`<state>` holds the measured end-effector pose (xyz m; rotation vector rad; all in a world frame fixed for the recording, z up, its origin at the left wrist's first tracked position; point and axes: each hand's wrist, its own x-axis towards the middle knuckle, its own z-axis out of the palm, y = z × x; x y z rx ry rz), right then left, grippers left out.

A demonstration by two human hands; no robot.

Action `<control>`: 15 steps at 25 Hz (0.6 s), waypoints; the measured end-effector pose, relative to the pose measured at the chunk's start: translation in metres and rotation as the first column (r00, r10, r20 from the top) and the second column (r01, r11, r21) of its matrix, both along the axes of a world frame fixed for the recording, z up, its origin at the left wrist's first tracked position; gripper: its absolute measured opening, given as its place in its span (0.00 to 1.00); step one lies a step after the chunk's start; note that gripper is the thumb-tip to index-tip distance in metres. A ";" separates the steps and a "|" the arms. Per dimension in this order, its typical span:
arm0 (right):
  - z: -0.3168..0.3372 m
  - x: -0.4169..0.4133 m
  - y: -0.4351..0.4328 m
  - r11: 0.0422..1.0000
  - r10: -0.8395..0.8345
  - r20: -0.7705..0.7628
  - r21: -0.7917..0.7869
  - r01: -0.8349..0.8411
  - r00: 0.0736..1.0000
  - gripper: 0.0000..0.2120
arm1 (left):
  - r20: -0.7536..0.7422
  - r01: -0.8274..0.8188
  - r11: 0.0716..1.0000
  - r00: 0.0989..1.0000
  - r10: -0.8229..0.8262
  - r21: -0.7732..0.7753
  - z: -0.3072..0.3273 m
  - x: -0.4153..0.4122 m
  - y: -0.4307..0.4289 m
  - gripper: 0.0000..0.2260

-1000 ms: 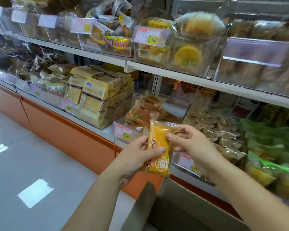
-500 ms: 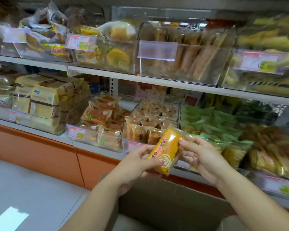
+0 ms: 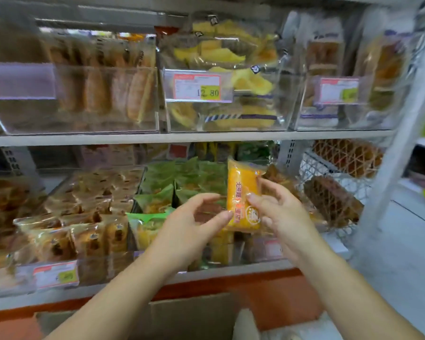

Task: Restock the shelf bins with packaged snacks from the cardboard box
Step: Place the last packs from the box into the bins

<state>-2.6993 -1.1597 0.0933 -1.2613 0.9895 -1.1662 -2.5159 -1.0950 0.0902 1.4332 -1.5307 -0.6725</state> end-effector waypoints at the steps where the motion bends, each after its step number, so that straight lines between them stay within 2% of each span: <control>1: 0.004 -0.017 -0.013 0.998 -0.063 -0.024 -0.006 0.063 0.998 0.24 | 0.137 -0.013 0.999 0.990 0.019 -0.047 0.001 -0.008 -0.012 0.23; 2: 0.006 -0.033 -0.030 0.993 -0.117 -0.050 0.000 0.117 0.992 0.24 | 0.308 -0.018 0.996 0.950 0.046 -0.092 0.000 -0.015 -0.023 0.22; 4: 0.011 -0.055 -0.063 0.984 -0.172 -0.116 0.024 0.176 0.978 0.25 | 0.618 0.035 0.987 0.783 0.071 -0.157 -0.002 -0.024 -0.042 0.24; 6: 0.013 -0.060 -0.095 0.983 -0.174 -0.170 0.019 0.180 0.970 0.28 | 0.788 0.067 0.988 0.611 0.073 -0.142 -0.003 -0.029 -0.063 0.26; 7: 0.014 -0.056 -0.110 0.986 -0.163 -0.188 0.007 0.167 0.969 0.28 | 0.814 0.054 0.992 0.577 0.062 -0.114 -0.001 -0.029 -0.074 0.27; 11: 0.018 -0.024 -0.156 0.996 -0.094 -0.393 -0.050 0.081 0.915 0.13 | 0.776 0.047 0.993 0.621 -0.112 0.105 0.004 -0.030 -0.108 0.30; 13: 0.013 -0.005 -0.173 0.996 -0.059 -0.480 -0.086 0.020 0.875 0.13 | 0.799 0.077 0.987 0.580 -0.160 0.142 0.001 -0.030 -0.115 0.32; 15: -0.001 0.009 -0.184 0.991 -0.042 -0.603 -0.129 -0.046 0.797 0.18 | 0.823 0.078 0.986 0.544 -0.165 0.146 -0.005 -0.030 -0.116 0.32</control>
